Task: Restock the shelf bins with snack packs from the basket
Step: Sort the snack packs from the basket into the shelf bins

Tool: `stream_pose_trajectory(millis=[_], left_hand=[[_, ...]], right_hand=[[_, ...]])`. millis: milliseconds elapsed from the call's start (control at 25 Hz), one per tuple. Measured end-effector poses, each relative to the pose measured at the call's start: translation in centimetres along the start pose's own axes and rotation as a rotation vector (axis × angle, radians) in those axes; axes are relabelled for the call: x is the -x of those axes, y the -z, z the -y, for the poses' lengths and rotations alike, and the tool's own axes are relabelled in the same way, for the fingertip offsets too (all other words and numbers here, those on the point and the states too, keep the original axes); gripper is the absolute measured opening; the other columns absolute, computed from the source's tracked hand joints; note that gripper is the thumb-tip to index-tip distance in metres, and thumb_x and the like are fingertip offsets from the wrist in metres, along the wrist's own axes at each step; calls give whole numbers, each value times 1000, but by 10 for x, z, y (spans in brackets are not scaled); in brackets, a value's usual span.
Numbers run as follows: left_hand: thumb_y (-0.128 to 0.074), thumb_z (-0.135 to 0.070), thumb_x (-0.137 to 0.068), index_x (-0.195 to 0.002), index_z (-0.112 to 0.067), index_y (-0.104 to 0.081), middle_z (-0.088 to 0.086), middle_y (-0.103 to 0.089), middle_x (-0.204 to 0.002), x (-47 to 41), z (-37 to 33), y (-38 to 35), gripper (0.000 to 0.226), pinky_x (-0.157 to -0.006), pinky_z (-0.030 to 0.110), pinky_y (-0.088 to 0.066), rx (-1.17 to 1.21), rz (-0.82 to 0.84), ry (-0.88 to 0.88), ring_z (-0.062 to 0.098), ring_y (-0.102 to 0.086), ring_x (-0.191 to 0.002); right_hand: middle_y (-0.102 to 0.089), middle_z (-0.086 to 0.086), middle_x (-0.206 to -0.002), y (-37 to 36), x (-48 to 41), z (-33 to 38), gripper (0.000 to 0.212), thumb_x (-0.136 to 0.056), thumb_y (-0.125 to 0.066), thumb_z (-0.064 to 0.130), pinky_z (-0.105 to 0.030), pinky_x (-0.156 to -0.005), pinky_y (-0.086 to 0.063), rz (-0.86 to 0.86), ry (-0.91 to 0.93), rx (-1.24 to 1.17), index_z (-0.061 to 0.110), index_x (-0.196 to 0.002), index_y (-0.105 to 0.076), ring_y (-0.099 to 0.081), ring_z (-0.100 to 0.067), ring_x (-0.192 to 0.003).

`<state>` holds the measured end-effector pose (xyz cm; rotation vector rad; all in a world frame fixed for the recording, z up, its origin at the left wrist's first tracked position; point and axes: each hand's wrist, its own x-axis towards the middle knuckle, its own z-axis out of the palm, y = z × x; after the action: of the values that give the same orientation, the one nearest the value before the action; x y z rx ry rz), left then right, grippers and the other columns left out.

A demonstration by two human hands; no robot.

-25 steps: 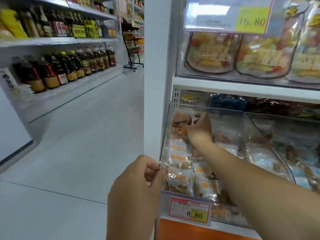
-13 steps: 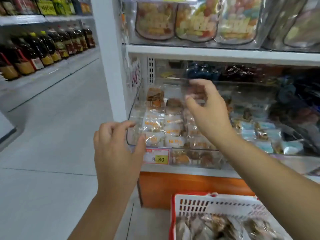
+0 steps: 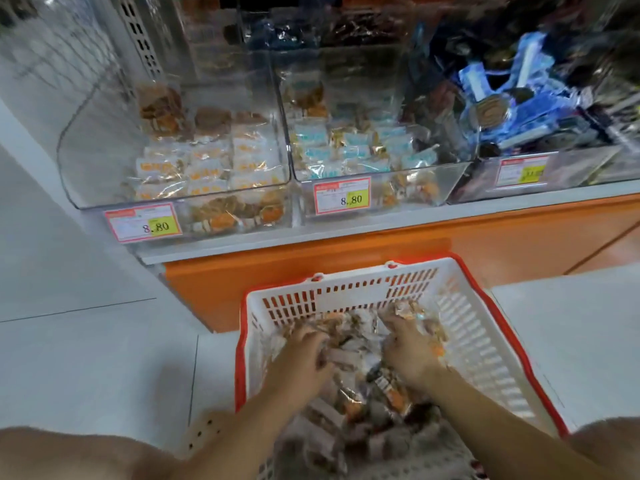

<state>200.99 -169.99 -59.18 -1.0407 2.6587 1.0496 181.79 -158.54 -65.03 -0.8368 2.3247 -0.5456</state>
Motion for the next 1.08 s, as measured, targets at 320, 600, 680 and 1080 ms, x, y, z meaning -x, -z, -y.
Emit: stream_pose_trajectory(millis=[320, 600, 680, 1080], left_hand=[[-56, -51, -92, -142, -29, -45, -4, -41, -145, -8, 30, -47, 56, -109, 36, -40, -2, 148, 200, 16, -43, -130], [-66, -40, -90, -139, -33, -44, -16, -46, -131, -13, 18, -34, 54, -95, 23, -42, 407, 56, 324, 6, -48, -117], [-70, -41, -86, -143, -37, -38, -16, -45, -136, -19, 12, -25, 66, -98, 28, -42, 557, 38, 352, 11, -49, -122], [-72, -21, -78, -114, -11, -67, 16, -73, -107, -19, -11, -7, 38, -69, 32, -60, 1385, 119, 363, 27, -69, -97]], right_hand=[[3, 1, -163, -35, -41, 4, 88, -91, -58, 45, -46, -122, -10, 142, 63, 289, 27, -155, 0, 4, -27, -150], [-51, 3, -135, -25, -28, 26, 40, -92, -56, 28, -37, -98, -49, 69, 70, 72, 32, -131, -50, -53, -20, -119], [-64, 1, -109, -3, -17, 35, 29, -91, -57, 34, -34, -80, -55, 92, -64, -385, 29, -119, -56, -64, -18, -95], [-66, -19, -122, 34, 25, 31, 33, -93, -60, 24, -40, -104, -47, 399, -33, -1128, 7, -120, -67, -63, -31, -113]])
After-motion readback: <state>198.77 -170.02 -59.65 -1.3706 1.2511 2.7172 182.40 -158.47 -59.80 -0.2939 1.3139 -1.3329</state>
